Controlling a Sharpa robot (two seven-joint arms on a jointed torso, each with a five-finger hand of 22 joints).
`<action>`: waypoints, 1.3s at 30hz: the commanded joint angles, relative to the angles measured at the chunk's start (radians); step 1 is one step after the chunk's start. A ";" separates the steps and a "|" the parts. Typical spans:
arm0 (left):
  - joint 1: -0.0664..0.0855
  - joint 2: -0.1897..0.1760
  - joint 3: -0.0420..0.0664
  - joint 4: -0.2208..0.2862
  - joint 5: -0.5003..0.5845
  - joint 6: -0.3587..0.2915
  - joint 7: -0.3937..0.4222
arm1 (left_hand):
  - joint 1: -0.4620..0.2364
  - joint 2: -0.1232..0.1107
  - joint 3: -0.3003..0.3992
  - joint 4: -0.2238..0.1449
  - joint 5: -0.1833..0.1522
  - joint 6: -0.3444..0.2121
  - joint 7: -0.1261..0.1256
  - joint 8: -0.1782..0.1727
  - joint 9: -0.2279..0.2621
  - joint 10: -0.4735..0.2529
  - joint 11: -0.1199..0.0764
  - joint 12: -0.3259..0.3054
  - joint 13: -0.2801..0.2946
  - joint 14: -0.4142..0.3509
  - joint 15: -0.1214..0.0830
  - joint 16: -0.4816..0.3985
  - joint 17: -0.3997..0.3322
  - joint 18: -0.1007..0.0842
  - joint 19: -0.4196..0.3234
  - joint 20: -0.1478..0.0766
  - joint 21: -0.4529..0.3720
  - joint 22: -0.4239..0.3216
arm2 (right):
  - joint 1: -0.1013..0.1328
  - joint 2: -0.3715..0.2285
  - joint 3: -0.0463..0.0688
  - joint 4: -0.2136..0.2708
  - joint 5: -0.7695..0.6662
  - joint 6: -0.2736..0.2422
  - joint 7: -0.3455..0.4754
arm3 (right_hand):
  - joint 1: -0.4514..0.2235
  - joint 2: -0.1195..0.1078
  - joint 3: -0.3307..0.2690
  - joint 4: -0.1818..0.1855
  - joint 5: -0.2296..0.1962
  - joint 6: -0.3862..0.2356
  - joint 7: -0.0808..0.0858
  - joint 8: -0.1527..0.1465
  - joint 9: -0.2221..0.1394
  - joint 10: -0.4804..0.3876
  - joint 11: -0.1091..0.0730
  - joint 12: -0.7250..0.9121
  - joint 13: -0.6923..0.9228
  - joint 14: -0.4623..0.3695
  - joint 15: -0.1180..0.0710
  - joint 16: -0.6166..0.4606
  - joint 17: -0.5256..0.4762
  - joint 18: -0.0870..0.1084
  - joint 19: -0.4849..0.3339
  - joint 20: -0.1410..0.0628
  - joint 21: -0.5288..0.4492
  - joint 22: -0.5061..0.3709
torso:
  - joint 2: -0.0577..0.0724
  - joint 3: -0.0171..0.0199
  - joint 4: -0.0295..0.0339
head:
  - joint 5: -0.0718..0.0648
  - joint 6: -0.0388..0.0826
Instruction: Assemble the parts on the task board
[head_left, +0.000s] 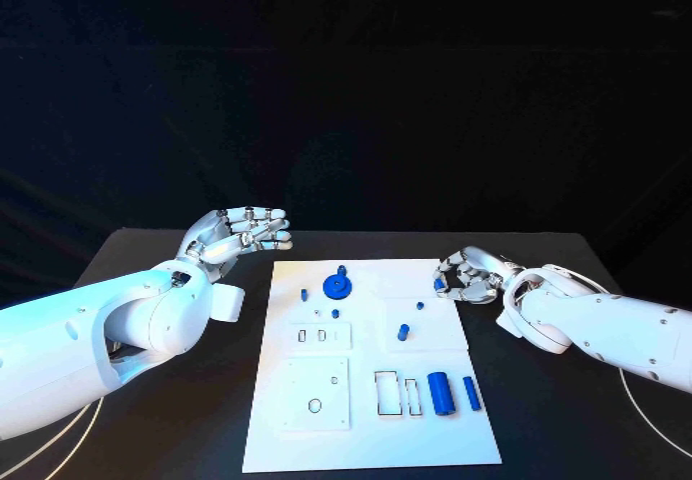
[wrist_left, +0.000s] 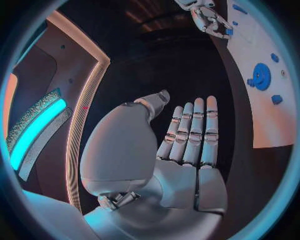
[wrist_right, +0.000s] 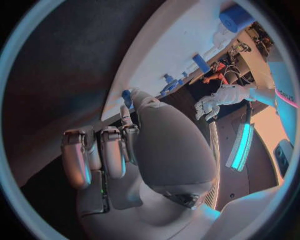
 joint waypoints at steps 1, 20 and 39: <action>0.001 0.000 0.001 0.003 0.003 0.018 0.003 | 0.001 0.011 -0.003 -0.005 -0.004 -0.005 0.024 -0.003 0.001 0.002 0.004 -0.003 0.001 0.000 -0.001 -0.004 0.001 0.003 -0.008 0.001 0.004 0.001 | -0.001 0.004 0.000 0.000 -0.010 -0.007 0.005 | -0.004 0.001 0.004 0.001 -0.007 0.000 0.002 -0.005 -0.001 0.009 0.002 0.004 0.147 0.091 0.001 0.003 0.206 -0.014 0.105 0.000 0.005 0.263 | 0.000 0.0003 0.0002 | 0.001 -0.001; 0.001 -0.003 0.001 0.004 0.003 0.019 0.000 | 0.001 0.011 -0.003 -0.005 -0.004 -0.005 0.024 -0.003 0.001 0.002 0.004 -0.003 0.001 0.000 -0.001 -0.004 0.001 0.003 -0.008 0.001 0.004 0.001 | 0.000 0.014 0.000 -0.010 -0.011 -0.009 -0.007 | -0.007 0.007 0.023 -0.002 -0.016 0.029 -0.005 0.009 0.004 0.014 -0.004 0.010 0.152 0.091 -0.003 0.004 0.207 -0.014 0.105 -0.002 0.005 0.263 | 0.000 0.0005 -0.0007 | 0.001 -0.003; 0.001 -0.004 0.001 0.004 0.003 0.019 -0.001 | -0.001 0.012 -0.004 -0.005 -0.004 -0.005 0.024 -0.004 0.001 0.002 0.004 -0.003 0.001 0.000 -0.001 -0.004 0.002 0.003 -0.009 0.001 0.005 0.002 | 0.000 0.010 0.000 -0.003 -0.012 -0.026 -0.007 | -0.020 0.021 0.058 -0.014 -0.029 0.096 -0.038 0.069 0.027 0.024 -0.032 0.018 0.160 0.092 -0.027 0.004 0.209 -0.014 0.105 -0.022 0.005 0.263 | 0.000 0.0007 -0.0004 | 0.001 -0.006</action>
